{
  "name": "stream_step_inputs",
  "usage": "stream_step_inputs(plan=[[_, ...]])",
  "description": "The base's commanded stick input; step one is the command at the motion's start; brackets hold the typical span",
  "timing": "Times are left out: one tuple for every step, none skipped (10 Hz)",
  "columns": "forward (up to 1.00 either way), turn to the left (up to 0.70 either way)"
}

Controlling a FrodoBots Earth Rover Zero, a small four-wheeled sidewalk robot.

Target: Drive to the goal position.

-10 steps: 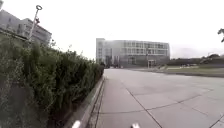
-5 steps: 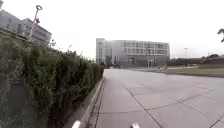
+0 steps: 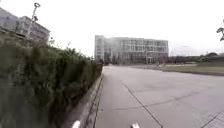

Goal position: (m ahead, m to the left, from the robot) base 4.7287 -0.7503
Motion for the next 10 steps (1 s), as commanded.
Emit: stream_step_inputs(plan=[[0.00, 0.00], [0.02, 0.00], [0.03, 0.00], [0.42, 0.00], [0.70, 0.00], [0.70, 0.00], [0.70, 0.00], [0.70, 0.00], [0.70, 0.00], [0.70, 0.00]])
